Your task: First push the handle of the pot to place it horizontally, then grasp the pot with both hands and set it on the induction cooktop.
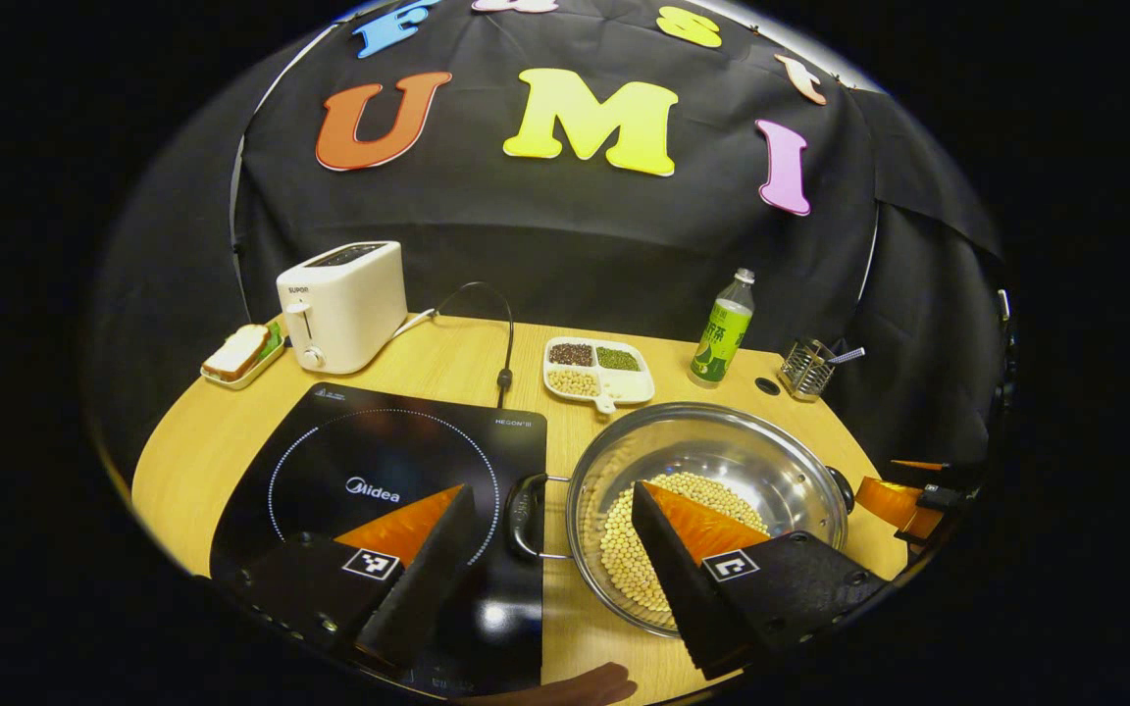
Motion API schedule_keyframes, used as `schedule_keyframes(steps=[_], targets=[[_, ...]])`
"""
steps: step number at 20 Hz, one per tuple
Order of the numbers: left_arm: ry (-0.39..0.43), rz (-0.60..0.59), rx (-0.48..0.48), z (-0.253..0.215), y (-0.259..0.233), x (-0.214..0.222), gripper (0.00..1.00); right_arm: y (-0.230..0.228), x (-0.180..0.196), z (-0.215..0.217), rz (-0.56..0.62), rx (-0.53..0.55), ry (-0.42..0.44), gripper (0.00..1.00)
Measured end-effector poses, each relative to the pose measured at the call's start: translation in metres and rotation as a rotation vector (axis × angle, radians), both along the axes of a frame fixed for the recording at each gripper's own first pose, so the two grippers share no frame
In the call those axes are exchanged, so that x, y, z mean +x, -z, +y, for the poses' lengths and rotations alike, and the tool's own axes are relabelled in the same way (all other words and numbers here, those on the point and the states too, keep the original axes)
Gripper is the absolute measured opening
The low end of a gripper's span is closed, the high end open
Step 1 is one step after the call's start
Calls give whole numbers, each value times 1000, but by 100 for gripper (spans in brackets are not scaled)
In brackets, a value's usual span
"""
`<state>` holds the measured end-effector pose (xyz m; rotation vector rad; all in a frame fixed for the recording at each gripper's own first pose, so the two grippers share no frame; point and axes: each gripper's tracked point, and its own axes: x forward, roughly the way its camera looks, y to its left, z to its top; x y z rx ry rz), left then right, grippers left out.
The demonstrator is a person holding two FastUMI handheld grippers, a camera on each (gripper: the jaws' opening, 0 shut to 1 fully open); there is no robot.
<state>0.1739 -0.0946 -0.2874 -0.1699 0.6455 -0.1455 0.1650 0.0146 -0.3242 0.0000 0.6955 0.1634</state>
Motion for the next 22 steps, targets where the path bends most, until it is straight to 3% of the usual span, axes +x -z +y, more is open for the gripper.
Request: schedule_keyframes(steps=[11, 13, 16, 19, 20, 22], targets=[[25, 152, 13, -7, 47, 7, 95, 48, 27, 7, 86, 30, 24, 89], [39, 163, 13, -9, 51, 8, 91, 48, 31, 7, 77, 24, 26, 89], [54, 158, 41, -7, 55, 11, 72, 49, 33, 11, 85, 32, 22, 89], [56, 164, 82, 0, 58, 9, 68, 55, 36, 9, 106, 37, 34, 82], [55, 164, 78, -1, 60, 10, 62, 57, 36, 8, 113, 33, 39, 85], [52, 167, 71, -1, 59, 9, 61, 62, 37, 8, 124, 30, 43, 80]])
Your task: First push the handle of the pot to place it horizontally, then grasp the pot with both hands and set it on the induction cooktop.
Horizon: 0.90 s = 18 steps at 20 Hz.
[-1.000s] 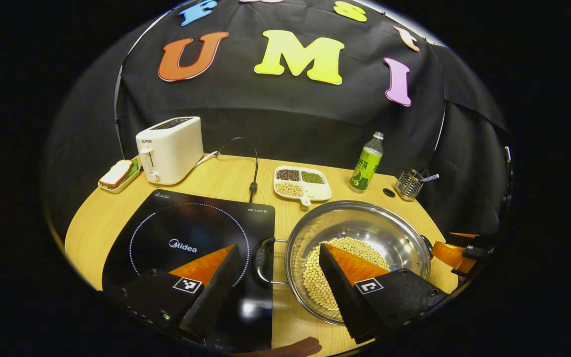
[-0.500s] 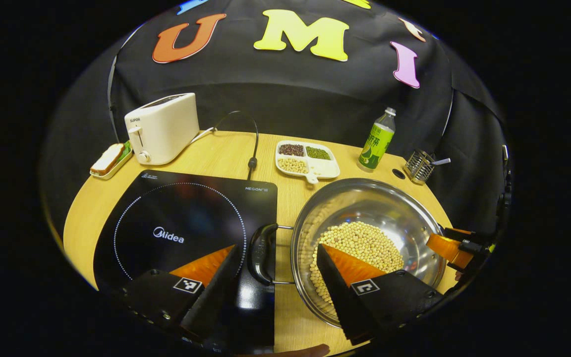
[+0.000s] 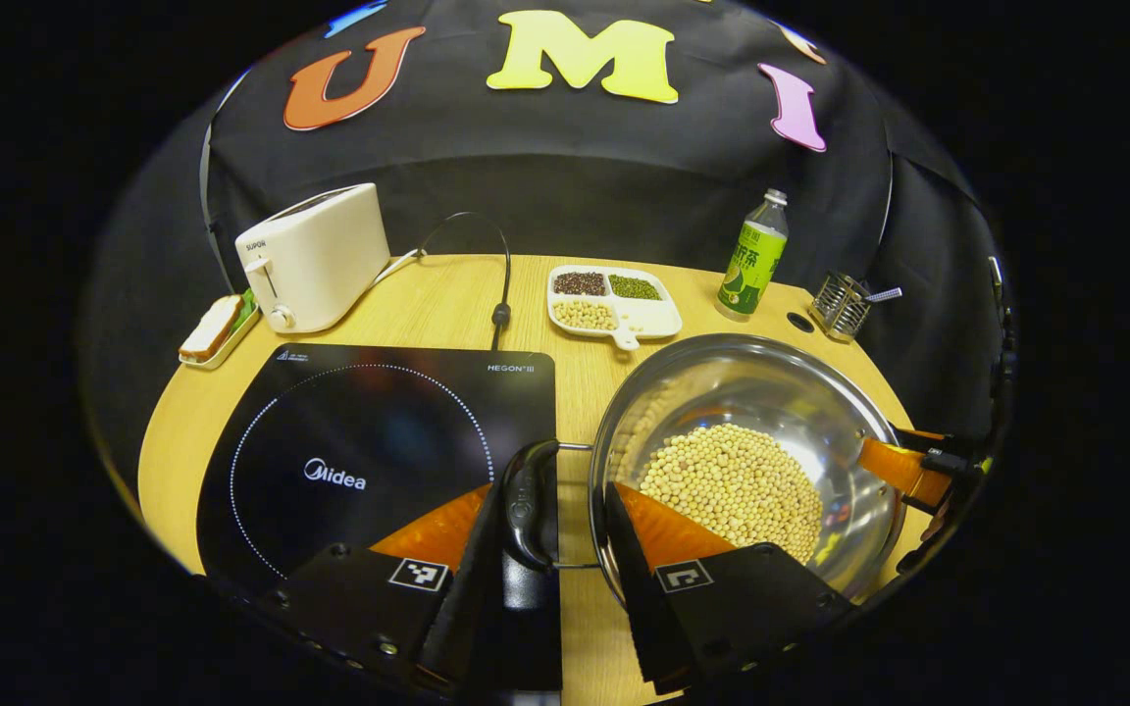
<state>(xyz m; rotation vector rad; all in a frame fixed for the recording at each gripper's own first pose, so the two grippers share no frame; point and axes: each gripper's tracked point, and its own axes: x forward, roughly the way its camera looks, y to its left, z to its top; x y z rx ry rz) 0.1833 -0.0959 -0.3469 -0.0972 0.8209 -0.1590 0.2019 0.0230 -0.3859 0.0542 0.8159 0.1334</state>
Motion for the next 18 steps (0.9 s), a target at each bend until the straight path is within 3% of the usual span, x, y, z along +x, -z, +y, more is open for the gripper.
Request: schedule_keyframes(steps=[1, 2, 3, 4, 6, 9, 10, 11, 12, 18], targets=[[1, -4, 3, 0, 1, 1, 72, 2, -1, 1, 7, 2, 0, 80], [8, -8, 6, 1, 0, -1, 60, 3, -2, 1, 14, 5, -2, 80], [16, -15, 10, 1, 0, 0, 71, 5, 0, -1, 16, -1, 3, 77], [21, -21, 14, 1, 0, -1, 66, 4, 1, -1, 15, 5, 9, 69], [25, -31, 15, 1, 0, 0, 59, 4, -1, -1, 18, 7, 10, 69], [21, -35, 20, 1, 0, -1, 57, 4, -2, -2, 28, 2, 20, 67], [25, -39, 25, 0, -1, -2, 67, 4, -4, -4, 33, -2, 24, 67], [30, -39, 29, -1, -1, -3, 67, 3, -6, -5, 39, -5, 27, 66], [34, -43, 32, -2, -1, -5, 57, 2, -9, -6, 44, -3, 32, 66], [47, -56, 20, -5, -8, -24, 57, -11, -29, -13, 34, -13, 46, 66]])
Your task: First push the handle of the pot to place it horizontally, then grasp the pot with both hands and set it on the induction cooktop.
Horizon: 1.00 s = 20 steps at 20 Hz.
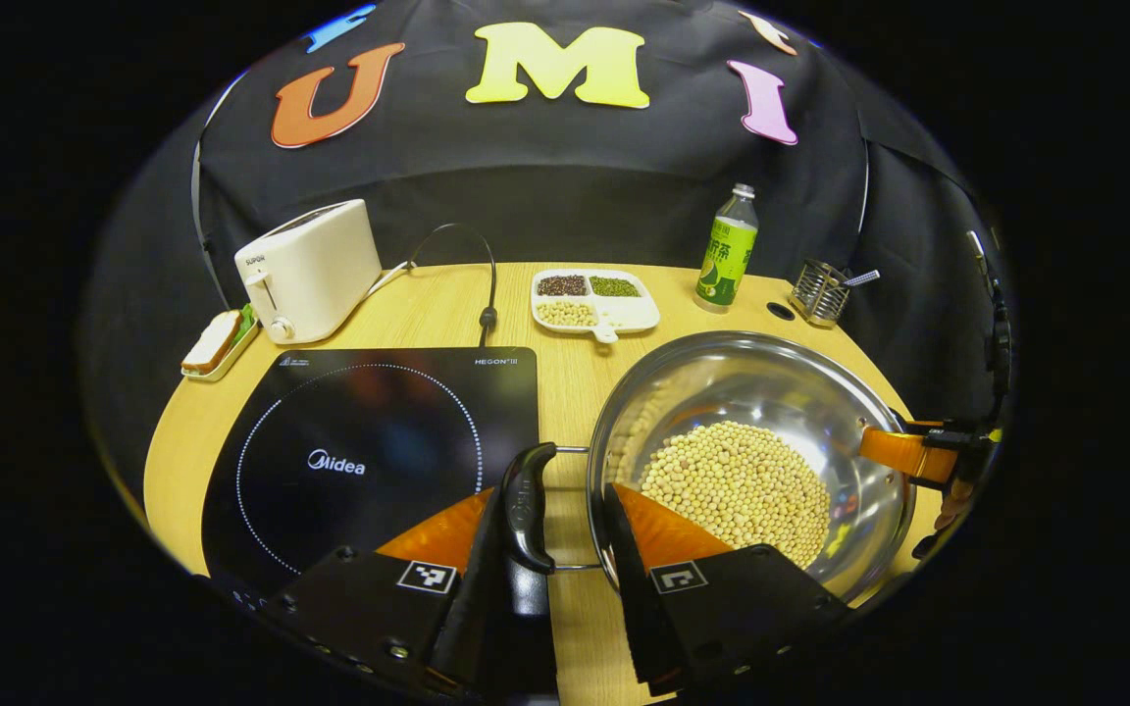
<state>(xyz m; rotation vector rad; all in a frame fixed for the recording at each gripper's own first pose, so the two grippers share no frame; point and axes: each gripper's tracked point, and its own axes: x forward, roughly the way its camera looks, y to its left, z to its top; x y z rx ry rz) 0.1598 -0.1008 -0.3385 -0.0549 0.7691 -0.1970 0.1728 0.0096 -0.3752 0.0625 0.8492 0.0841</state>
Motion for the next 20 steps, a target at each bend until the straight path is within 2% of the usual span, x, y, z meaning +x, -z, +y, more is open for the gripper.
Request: schedule_keyframes(steps=[9, 20], targets=[[-16, -84, -16, 19, -46, -30, 57, -49, -34, 9, -70, 4, -12, 65], [-82, -194, -11, 78, -105, -71, 57, -95, -72, 58, -96, 59, -62, 65]])
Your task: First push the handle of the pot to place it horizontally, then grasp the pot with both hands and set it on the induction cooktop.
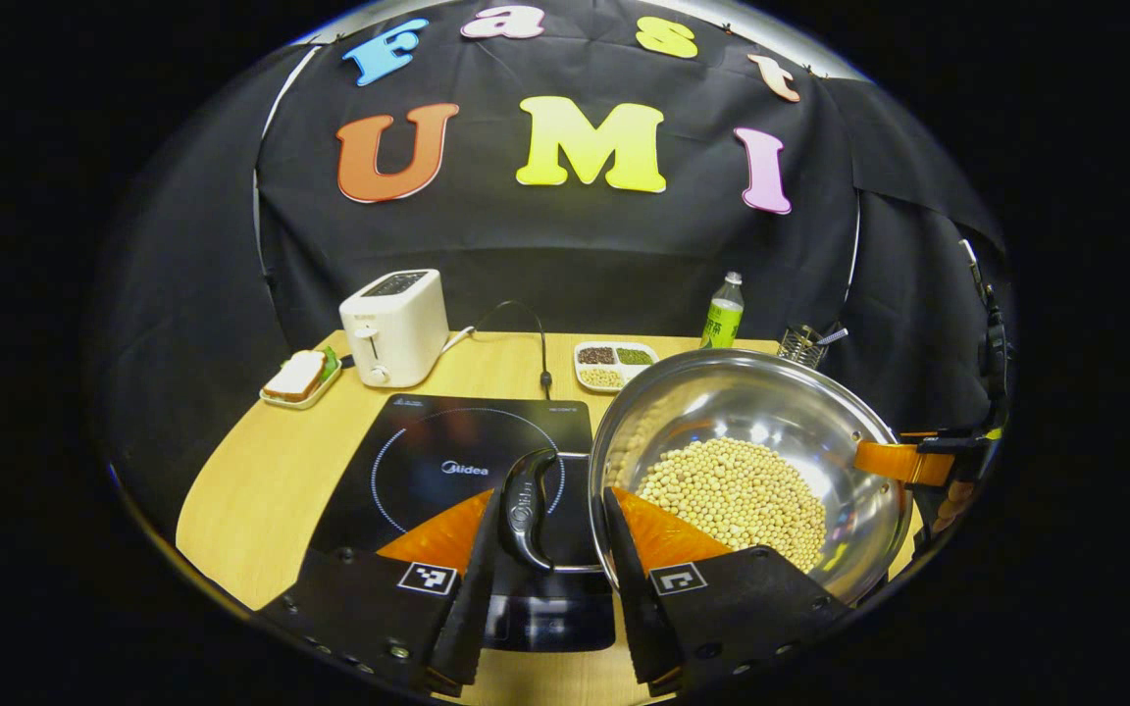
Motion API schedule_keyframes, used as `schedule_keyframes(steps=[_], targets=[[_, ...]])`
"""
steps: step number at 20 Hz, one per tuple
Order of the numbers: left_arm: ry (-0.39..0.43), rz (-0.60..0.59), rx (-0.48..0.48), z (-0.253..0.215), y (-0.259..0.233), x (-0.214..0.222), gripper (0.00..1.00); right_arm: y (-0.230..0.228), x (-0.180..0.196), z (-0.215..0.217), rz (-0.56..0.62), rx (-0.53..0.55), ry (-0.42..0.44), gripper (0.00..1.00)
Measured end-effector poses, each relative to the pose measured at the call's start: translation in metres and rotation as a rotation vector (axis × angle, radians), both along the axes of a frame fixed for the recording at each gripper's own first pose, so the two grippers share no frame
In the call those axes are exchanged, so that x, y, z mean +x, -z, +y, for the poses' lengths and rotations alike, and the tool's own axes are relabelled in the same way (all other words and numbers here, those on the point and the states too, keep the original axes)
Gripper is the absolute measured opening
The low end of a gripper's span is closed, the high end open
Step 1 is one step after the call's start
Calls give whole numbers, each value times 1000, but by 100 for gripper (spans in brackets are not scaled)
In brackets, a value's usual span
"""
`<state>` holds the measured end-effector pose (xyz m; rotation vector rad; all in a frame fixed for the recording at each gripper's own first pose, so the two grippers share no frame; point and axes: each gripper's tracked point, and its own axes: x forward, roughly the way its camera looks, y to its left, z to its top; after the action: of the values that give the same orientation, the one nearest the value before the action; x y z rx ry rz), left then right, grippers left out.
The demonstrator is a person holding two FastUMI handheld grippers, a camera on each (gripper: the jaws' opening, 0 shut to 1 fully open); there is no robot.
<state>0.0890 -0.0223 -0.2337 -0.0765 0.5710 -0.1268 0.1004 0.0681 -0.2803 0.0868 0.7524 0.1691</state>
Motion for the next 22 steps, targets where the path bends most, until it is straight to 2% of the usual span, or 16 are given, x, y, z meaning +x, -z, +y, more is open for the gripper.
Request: schedule_keyframes(steps=[9, 20, 22], targets=[[-90, -57, 1, 75, -28, -2, 56, -38, 3, 76, -47, -1, -77, 66], [-173, -45, 7, 148, -43, 25, 57, -61, 46, 167, -61, -21, -155, 66], [-174, -42, 22, 162, -40, 42, 56, -61, 53, 179, -56, -21, -158, 65]])
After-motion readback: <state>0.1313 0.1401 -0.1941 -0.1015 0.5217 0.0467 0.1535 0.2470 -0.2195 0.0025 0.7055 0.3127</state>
